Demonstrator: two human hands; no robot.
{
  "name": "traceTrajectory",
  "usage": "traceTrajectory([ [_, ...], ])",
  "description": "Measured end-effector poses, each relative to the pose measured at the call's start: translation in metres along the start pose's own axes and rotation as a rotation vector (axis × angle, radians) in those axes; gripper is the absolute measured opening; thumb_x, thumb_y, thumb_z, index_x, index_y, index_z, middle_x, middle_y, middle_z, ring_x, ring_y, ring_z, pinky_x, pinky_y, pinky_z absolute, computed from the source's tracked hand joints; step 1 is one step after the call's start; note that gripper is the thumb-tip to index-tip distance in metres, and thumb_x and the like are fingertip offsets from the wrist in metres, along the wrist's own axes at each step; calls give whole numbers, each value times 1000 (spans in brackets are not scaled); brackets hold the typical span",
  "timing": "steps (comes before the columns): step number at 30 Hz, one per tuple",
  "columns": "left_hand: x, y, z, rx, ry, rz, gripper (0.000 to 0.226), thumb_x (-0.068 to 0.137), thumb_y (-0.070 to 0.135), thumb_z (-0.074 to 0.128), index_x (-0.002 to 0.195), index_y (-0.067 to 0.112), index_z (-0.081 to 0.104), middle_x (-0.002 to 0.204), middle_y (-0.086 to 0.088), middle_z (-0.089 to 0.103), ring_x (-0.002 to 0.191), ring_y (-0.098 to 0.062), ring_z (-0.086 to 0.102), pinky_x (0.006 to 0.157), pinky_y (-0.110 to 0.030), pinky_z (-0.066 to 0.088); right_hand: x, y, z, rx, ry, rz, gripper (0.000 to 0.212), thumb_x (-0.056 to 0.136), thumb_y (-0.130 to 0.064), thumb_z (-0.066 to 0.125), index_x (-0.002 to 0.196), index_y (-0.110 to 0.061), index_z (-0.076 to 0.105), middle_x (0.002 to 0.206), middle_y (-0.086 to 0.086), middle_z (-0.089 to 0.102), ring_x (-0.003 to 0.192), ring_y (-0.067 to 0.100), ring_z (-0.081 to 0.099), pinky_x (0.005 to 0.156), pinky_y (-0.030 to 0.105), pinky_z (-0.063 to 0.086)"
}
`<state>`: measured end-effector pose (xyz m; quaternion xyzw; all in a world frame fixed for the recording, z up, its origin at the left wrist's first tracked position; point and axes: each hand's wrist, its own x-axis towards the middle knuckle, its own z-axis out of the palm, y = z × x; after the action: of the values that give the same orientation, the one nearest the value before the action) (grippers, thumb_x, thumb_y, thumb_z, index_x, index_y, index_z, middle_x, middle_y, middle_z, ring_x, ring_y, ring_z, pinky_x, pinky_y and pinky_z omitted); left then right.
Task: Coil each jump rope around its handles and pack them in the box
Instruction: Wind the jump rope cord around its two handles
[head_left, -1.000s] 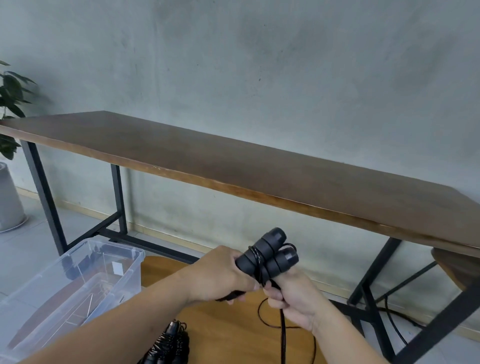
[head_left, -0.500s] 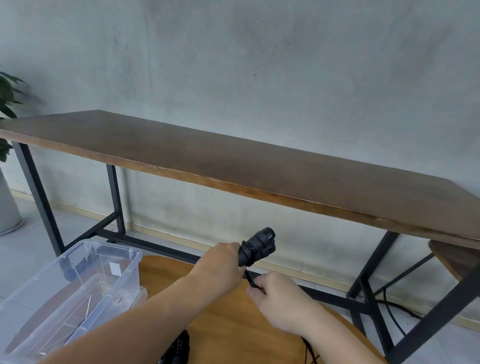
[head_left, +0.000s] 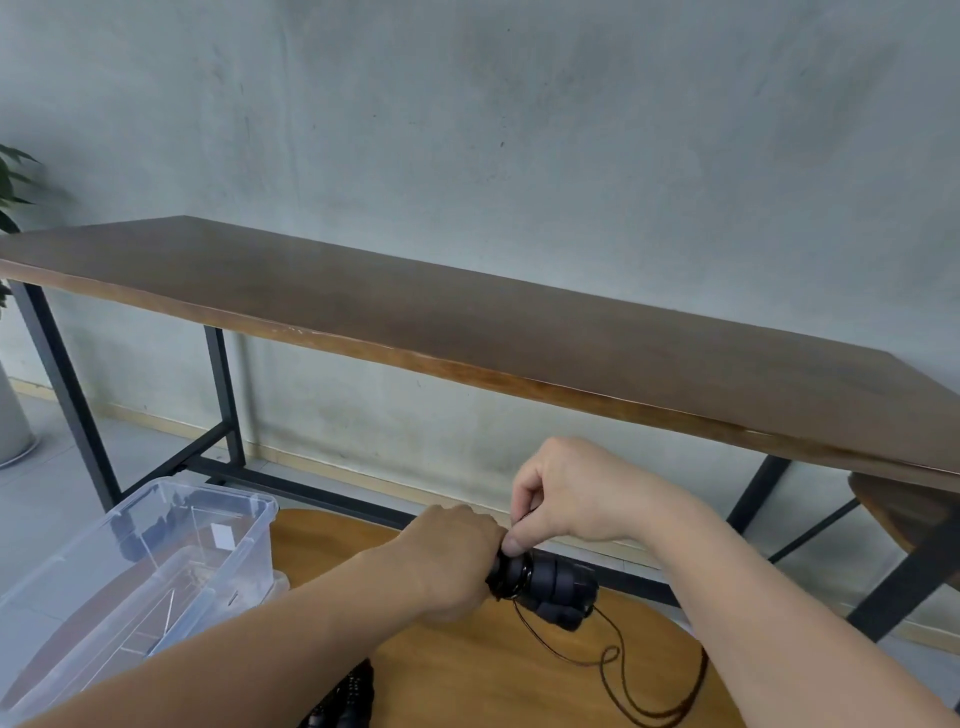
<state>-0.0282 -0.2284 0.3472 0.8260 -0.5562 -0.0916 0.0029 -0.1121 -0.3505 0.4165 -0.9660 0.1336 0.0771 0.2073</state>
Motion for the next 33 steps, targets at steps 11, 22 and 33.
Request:
traceTrajectory([
  [11, -11, -23, -13, -955, -143, 172, 20, 87, 22, 75, 103, 13, 67, 81, -4, 71, 75, -10, 64, 74, -22, 51, 11, 55, 39, 1093, -38, 94, 31, 96, 0, 49, 71, -9, 63, 64, 4, 62, 59, 12, 58, 60, 26, 47],
  [22, 0, -32, -3, -1178, -20, 22, 28, 87, 19, 76, 107, 9, 60, 85, -10, 73, 70, -24, 70, 55, -29, 54, 5, 57, 88, 1181, 32, 147, 25, 103, -15, 46, 86, -5, 60, 63, 2, 44, 51, 11, 22, 45, 22, 15],
  [33, 9, -43, 2, -841, 52, -66, 30, 82, 33, 78, 99, 18, 59, 86, -5, 71, 75, -20, 70, 68, -33, 56, -16, 34, 73, 181, 94, 138, 29, 97, -34, 55, 84, -11, 65, 63, -3, 46, 54, 14, 41, 52, 27, 32],
])
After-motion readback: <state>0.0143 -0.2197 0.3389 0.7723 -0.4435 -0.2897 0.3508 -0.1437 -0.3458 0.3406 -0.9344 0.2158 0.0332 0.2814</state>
